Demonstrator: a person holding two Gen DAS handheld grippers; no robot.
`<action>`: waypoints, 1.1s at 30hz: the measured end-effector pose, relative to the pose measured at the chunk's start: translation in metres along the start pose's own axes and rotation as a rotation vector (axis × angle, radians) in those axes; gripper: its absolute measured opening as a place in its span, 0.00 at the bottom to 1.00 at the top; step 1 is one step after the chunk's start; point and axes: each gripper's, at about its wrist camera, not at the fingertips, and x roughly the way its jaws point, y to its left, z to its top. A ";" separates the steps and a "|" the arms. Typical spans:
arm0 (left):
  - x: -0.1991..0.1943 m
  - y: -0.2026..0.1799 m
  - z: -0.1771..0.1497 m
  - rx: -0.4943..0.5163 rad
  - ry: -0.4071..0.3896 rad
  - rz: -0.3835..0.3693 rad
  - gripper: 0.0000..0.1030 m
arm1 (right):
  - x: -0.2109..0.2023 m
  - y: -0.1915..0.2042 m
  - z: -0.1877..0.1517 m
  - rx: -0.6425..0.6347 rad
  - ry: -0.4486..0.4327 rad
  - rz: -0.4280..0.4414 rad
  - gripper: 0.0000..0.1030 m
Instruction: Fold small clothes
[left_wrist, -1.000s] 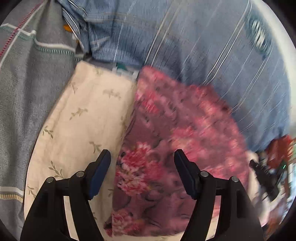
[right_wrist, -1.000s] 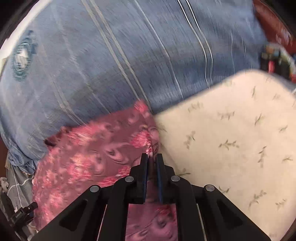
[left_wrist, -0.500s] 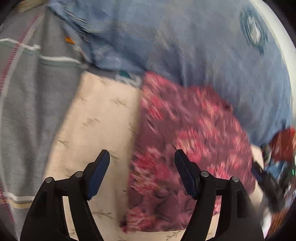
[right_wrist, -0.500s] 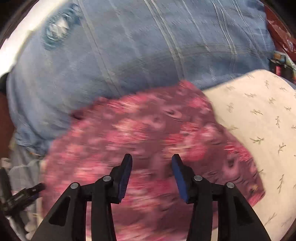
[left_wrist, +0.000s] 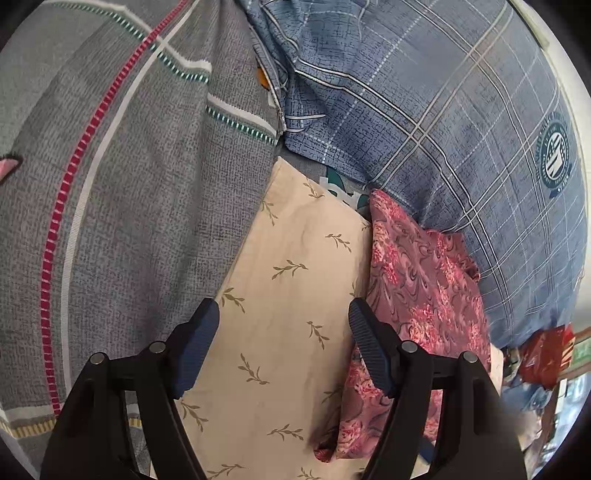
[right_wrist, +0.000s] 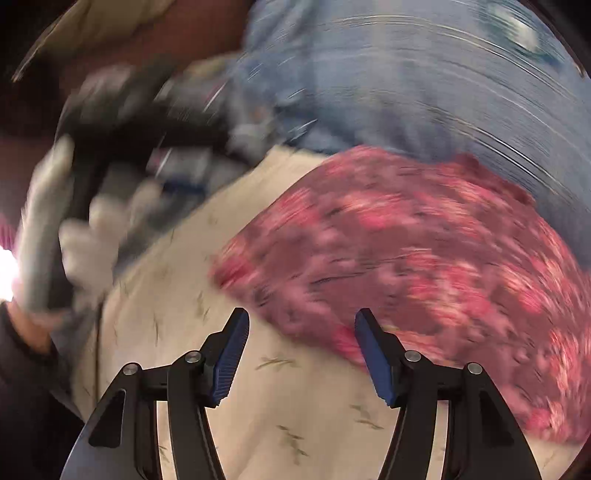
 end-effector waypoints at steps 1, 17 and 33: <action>0.000 0.003 0.000 -0.005 0.005 0.003 0.70 | 0.005 0.007 -0.001 -0.051 0.008 -0.020 0.62; 0.027 -0.005 -0.003 -0.069 0.119 -0.312 0.78 | -0.021 -0.015 0.024 0.129 -0.228 -0.115 0.06; 0.110 -0.081 0.052 0.029 0.419 -0.272 0.92 | 0.002 -0.020 -0.004 0.109 -0.148 0.071 0.61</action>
